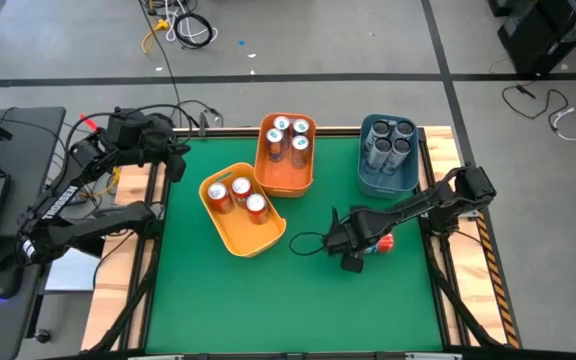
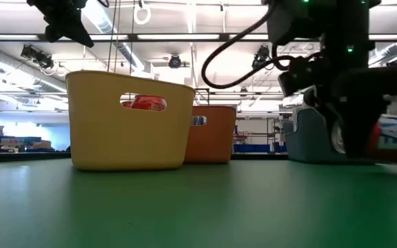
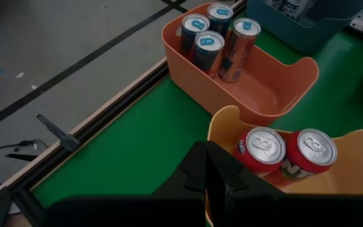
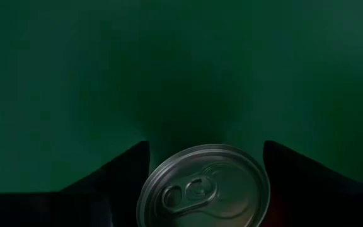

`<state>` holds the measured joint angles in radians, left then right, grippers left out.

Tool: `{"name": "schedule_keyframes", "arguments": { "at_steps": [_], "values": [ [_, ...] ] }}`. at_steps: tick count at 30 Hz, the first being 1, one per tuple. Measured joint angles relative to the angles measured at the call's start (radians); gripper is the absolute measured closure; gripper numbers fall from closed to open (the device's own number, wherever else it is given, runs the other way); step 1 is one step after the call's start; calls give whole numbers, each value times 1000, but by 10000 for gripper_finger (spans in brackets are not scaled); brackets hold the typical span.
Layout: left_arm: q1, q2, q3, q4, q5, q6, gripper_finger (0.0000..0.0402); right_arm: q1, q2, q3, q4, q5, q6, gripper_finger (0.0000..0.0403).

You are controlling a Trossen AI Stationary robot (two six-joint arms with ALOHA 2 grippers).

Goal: Sort soda cans
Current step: Put the orange soda can into the yellow bin

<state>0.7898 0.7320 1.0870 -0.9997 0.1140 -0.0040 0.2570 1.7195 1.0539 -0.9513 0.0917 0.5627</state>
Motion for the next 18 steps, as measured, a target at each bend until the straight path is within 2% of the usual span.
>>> {"name": "schedule_keyframes", "arguments": {
  "at_steps": [4, 9, 13, 18],
  "values": [
    [0, 0, 0, 0, 0, 0, 401, -18, -1, 51, -6, 16, -25, 130],
    [0, 0, 0, 0, 0, 0, 401, -33, -3, 153, 81, 68, -89, 130],
    [0, 0, 0, -1, 0, 0, 401, -28, -3, 200, 289, 138, -163, 130],
    [0, 0, 0, -1, 0, 5, 401, 14, -3, 155, 594, 253, -229, 130]
  ]
}}
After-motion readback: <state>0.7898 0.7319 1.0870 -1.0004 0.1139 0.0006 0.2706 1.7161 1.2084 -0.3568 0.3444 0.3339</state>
